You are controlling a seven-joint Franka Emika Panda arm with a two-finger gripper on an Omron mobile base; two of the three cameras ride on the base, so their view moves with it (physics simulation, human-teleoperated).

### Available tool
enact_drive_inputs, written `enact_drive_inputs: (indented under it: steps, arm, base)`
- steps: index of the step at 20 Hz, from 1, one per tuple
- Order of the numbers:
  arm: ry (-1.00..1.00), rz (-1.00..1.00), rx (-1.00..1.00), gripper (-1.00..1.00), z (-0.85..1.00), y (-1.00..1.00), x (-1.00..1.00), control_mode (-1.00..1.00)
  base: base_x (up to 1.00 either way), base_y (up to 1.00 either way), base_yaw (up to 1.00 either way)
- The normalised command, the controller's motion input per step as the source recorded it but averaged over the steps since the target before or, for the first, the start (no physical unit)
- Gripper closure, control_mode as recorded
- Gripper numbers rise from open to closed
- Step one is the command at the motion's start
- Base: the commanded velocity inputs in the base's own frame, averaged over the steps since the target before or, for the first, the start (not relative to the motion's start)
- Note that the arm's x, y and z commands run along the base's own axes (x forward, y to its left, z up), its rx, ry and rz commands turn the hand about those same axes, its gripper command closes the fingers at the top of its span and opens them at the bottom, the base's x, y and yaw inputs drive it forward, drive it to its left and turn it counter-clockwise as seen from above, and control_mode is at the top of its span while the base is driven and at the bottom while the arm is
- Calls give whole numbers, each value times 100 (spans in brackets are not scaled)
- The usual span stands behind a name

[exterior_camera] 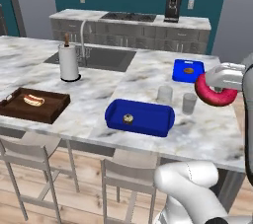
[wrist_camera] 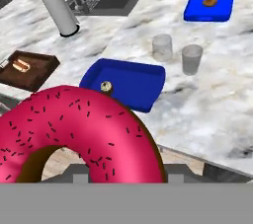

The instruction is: Take the cupcake and donut from the fridge and place them on the empty tray on the dining counter.

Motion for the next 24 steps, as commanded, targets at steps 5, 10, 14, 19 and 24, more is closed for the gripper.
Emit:
enact_drive_inputs:
  steps: [5, 10, 14, 19, 24]
  arm:
    - [44, 0, 8, 100, -71, 5, 100, -100]
    - [10, 0, 9, 100, -79, 20, 92, -100]
    - [0, 0, 10, 100, -79, 5, 66, -100]
    - [0, 0, -2, 100, -67, 6, 47, -100]
    - [0, -7, -12, 100, -63, 1, 63, -100]
  base:
    - [0, 0, 0]
    - [0, 0, 0]
    - [0, 0, 0]
    - [0, 0, 0]
    - [0, 0, 0]
